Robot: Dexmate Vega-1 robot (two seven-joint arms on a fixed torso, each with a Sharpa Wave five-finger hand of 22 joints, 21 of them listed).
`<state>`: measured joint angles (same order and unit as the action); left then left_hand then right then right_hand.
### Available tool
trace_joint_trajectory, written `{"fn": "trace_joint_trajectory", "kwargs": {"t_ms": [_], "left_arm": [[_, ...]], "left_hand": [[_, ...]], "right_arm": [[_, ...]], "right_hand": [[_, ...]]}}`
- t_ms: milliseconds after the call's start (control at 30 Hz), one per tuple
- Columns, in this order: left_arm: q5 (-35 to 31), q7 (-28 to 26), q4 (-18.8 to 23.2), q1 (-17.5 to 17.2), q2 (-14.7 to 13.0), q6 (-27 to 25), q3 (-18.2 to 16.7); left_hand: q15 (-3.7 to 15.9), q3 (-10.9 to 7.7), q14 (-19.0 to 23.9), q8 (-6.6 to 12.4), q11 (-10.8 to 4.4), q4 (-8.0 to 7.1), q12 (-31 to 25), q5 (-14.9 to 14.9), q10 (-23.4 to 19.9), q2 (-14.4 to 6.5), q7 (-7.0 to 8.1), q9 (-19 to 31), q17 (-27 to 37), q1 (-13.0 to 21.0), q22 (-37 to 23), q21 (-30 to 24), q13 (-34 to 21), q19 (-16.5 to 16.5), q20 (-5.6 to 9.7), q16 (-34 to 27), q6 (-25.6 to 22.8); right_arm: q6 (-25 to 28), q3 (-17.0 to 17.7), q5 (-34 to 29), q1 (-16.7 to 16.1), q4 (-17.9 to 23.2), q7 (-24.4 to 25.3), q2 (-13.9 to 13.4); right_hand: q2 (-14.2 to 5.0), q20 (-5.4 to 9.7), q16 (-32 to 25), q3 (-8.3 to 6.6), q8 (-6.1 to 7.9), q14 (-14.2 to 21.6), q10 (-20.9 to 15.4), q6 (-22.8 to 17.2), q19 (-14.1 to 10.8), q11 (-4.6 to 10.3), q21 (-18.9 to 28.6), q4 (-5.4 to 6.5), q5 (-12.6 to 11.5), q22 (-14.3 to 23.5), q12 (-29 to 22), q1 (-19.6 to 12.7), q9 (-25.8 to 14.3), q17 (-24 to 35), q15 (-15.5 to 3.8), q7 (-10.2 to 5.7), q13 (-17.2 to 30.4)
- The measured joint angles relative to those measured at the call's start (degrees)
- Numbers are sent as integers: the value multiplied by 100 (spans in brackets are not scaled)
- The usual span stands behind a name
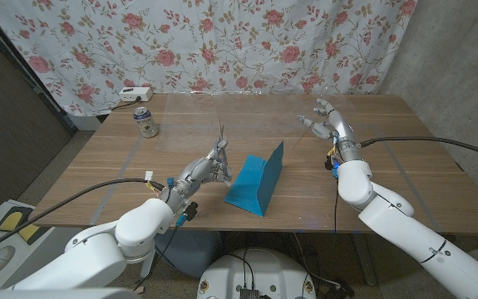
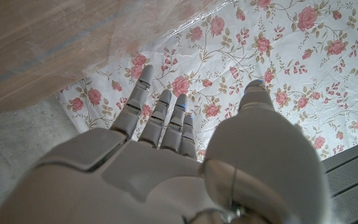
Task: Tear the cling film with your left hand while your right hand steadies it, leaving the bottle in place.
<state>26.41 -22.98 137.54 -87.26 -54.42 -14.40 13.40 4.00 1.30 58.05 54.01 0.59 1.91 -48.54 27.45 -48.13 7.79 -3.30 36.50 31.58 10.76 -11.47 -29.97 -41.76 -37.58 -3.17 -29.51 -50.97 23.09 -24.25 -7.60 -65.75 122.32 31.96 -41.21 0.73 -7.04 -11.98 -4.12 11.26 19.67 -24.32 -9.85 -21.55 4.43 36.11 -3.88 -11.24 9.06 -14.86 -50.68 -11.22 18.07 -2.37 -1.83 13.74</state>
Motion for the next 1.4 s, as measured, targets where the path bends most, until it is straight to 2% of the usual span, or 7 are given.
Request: {"fn": "trace_joint_trajectory", "kwargs": {"t_ms": [100, 433, 467, 700, 1067, 1133, 1400], "left_arm": [[-14, 0, 2, -16, 5, 17, -6], [-85, -9, 9, -78, 49, 49, -33], [-91, -10, 11, -103, 70, 51, -42], [-138, -13, 26, -145, 100, 74, -65], [-173, -5, 35, -183, 152, 92, -74], [-176, -3, 35, -191, 165, 97, -75], [-194, 1, 38, -237, 193, 119, -75]], "left_hand": [[-1, 0, 0, 0, 0, 0, 0, 0, 0, 0, 0, 0, 14, 0, 0, 0, -12, 0, 0, 0, 0], [-1, 38, -1, -16, 0, 38, 0, 75, 0, 0, 0, 34, 17, 0, 0, 31, -27, -21, -21, -44, 0], [-1, 38, -1, -17, 0, 38, 0, 75, 0, 0, 0, 34, 17, 0, 0, 31, -24, -21, -21, -44, 0], [20, 38, 20, -44, 0, 38, -23, 79, 0, 0, 0, 33, 16, 0, 0, 53, -14, -20, -21, -44, 0], [20, 38, 20, -55, 0, 38, -22, 139, 0, 0, 0, 33, 16, 0, -14, 74, -27, -51, 10, -45, 0], [20, 38, 20, -55, 0, 38, -39, 161, 0, 0, 0, 34, 16, 0, -14, 74, -28, -51, 10, -45, 0], [-3, 38, 42, -86, 0, 38, -42, 162, 0, 0, 0, 76, 16, 0, -14, 74, -32, -50, 10, -45, 0]], "right_arm": [[0, -110, 0, 115, 5, 0, -84], [488, -504, -201, 502, 0, -28, -296], [686, -526, -285, 525, -6, -67, -306], [938, -762, -379, 751, -66, -119, -405], [1153, -1089, -455, 1055, -155, -185, -505], [1351, -1129, -561, 1094, -174, -235, -511], [1492, -1367, -692, 1314, -287, -284, -524]], "right_hand": [[0, 22, 0, -17, 40, -15, 0, 0, 22, 0, -35, -17, 0, 0, 0, 0, 0, -12, -9, 0, 0], [-23, 71, 0, -17, 40, -97, 0, -30, 71, -1, -116, -16, 0, 1, 0, -23, 0, -52, 8, 30, 0], [-23, 73, 0, -17, 40, -97, 0, -30, 69, -1, -115, -16, 0, 0, 0, -23, 0, -53, 9, 30, -1], [-23, 152, 55, -32, 40, -246, 24, 13, -11, -24, -162, -31, 0, 1, 1, -23, 0, -80, 3, 73, -1], [-23, 184, 77, 0, 15, -379, 165, 13, 22, -104, -288, -63, 0, 1, 28, -23, 0, -132, 14, 72, -14], [-23, 184, 77, 0, 15, -390, 165, 13, 22, -103, -288, -63, 0, 1, 28, -23, 0, -132, 2, 72, -19], [-23, 210, 83, 0, 15, -494, 259, 13, 48, -72, -374, -63, 0, 1, 59, -23, 0, -159, 4, 72, -19]]}}
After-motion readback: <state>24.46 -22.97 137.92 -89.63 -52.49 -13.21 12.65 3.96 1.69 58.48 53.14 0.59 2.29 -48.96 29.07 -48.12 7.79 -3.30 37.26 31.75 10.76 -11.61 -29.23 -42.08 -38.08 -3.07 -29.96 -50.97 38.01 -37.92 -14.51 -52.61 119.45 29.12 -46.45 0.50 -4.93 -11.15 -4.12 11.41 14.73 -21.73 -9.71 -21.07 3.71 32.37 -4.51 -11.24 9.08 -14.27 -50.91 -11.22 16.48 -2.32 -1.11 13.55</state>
